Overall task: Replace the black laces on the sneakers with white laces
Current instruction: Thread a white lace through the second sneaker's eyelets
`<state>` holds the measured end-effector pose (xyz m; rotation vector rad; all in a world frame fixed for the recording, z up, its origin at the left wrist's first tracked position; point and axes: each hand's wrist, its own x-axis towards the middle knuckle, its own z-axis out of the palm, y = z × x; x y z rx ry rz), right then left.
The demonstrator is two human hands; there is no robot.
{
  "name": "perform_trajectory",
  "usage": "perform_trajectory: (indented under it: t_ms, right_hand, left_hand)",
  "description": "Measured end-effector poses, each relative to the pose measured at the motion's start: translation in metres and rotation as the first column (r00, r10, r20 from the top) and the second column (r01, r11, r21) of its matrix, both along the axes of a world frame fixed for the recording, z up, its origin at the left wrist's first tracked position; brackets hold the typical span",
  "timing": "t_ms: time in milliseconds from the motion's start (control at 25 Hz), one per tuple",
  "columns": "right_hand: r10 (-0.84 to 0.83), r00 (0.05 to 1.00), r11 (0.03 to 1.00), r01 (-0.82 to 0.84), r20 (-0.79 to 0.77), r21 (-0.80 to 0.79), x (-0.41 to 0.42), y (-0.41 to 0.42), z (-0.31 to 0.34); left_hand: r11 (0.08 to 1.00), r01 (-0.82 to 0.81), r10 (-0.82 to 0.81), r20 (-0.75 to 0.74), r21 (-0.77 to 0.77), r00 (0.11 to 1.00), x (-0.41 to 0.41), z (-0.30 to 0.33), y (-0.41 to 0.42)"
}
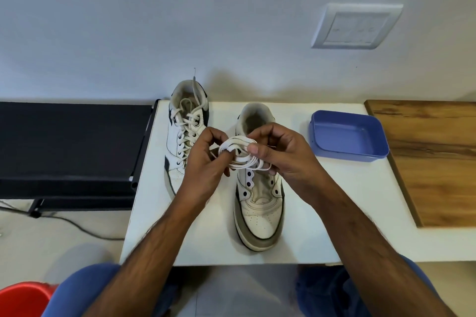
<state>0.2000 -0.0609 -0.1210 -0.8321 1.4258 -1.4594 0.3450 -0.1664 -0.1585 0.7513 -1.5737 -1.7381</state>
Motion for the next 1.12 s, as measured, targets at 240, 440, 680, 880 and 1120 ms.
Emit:
perform_trajectory:
  t_ms: [240, 440, 680, 880, 1120]
  right_hand:
    - [0.099, 0.994, 0.995, -0.1, 0.046, 0.03, -0.013, 0.006, 0.005]
    - [0.16, 0.987, 0.986, -0.159, -0.011, 0.043, -0.032, 0.017, 0.014]
    - [0.11, 0.735, 0.947, 0.127, 0.67, -0.294, -0.051, 0.021, 0.0]
    - [0.05, 0.702, 0.914, 0.255, 0.71, -0.316, -0.072, 0.028, -0.008]
    - [0.018, 0.891, 0.974, 0.087, 0.454, -0.209, -0.063, 0.031, 0.002]
  left_hand:
    - [0.995, 0.098, -0.092, -0.132, 0.037, 0.987, 0.005, 0.005, 0.001]
    - [0.994, -0.042, 0.051, -0.085, 0.1, 0.995, 0.008, 0.008, 0.0]
    - [0.956, -0.117, 0.183, -0.238, 0.268, 0.954, 0.012, 0.019, -0.006]
    - [0.93, -0.044, 0.168, -0.316, 0.364, 0.934, 0.02, 0.034, -0.007]
    - [0.978, -0.13, 0.13, -0.01, -0.161, 0.991, 0.035, 0.026, -0.023]
